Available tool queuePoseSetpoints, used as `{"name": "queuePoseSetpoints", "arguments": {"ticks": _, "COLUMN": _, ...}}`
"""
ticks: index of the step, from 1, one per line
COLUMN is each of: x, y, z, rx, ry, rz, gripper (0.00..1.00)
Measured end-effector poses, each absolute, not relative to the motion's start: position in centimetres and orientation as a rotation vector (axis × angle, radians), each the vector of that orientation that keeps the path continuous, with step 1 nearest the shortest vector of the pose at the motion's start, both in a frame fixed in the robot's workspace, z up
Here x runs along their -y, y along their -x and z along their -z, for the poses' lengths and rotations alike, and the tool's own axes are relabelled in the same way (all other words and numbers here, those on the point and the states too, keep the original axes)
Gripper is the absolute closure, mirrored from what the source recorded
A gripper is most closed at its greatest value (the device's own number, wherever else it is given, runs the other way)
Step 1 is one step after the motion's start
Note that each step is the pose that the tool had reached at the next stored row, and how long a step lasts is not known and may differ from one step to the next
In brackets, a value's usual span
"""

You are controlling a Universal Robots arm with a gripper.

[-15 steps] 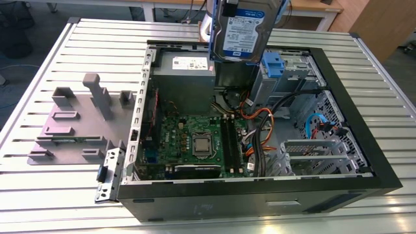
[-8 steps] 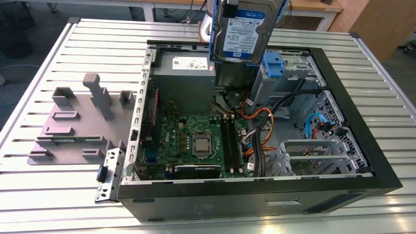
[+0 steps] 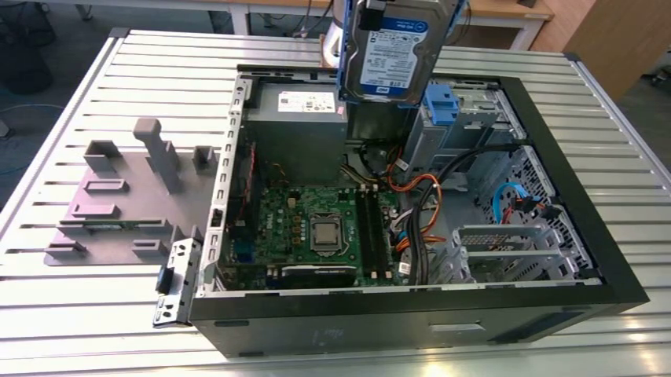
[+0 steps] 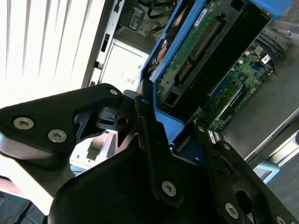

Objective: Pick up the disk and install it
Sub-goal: 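Pick up the disk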

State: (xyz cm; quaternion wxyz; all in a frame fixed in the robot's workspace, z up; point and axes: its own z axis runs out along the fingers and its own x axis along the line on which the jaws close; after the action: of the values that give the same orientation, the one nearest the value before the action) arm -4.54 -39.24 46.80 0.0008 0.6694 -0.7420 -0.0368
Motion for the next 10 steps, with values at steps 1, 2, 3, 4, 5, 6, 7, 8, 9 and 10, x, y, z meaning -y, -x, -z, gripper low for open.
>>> {"name": "queuePoseSetpoints", "arguments": {"ticks": 1, "x": 39.29, "y": 4.53, "z": -46.8, "rx": 2.33, "ry": -2.102, "rz": 0.115, "gripper": 0.63}}
{"name": "queuePoseSetpoints", "arguments": {"ticks": 2, "x": 39.34, "y": 4.53, "z": -46.8, "rx": 2.33, "ry": -2.102, "rz": 0.115, "gripper": 0.63}}
{"name": "queuePoseSetpoints", "arguments": {"ticks": 3, "x": 39.39, "y": 4.53, "z": -46.79, "rx": 2.33, "ry": -2.102, "rz": 0.116, "gripper": 0.63}}
{"name": "queuePoseSetpoints", "arguments": {"ticks": 4, "x": 39.44, "y": 4.53, "z": -46.79, "rx": 2.33, "ry": -2.102, "rz": 0.116, "gripper": 0.63}}
{"name": "queuePoseSetpoints", "arguments": {"ticks": 5, "x": 39.49, "y": 4.53, "z": -46.79, "rx": 2.33, "ry": -2.102, "rz": 0.116, "gripper": 0.63}}
{"name": "queuePoseSetpoints", "arguments": {"ticks": 6, "x": 39.55, "y": 4.53, "z": -46.79, "rx": 2.33, "ry": -2.102, "rz": 0.116, "gripper": 0.63}}
{"name": "queuePoseSetpoints", "arguments": {"ticks": 7, "x": 39.6, "y": 4.53, "z": -46.79, "rx": 2.33, "ry": -2.102, "rz": 0.116, "gripper": 0.63}}
{"name": "queuePoseSetpoints", "arguments": {"ticks": 8, "x": 39.66, "y": 4.53, "z": -46.79, "rx": 2.33, "ry": -2.102, "rz": 0.116, "gripper": 0.63}}
{"name": "queuePoseSetpoints", "arguments": {"ticks": 9, "x": 39.71, "y": 4.53, "z": -46.79, "rx": 2.33, "ry": -2.102, "rz": 0.116, "gripper": 0.63}}
{"name": "queuePoseSetpoints", "arguments": {"ticks": 10, "x": 39.77, "y": 4.53, "z": -46.79, "rx": 2.33, "ry": -2.102, "rz": 0.116, "gripper": 0.63}}
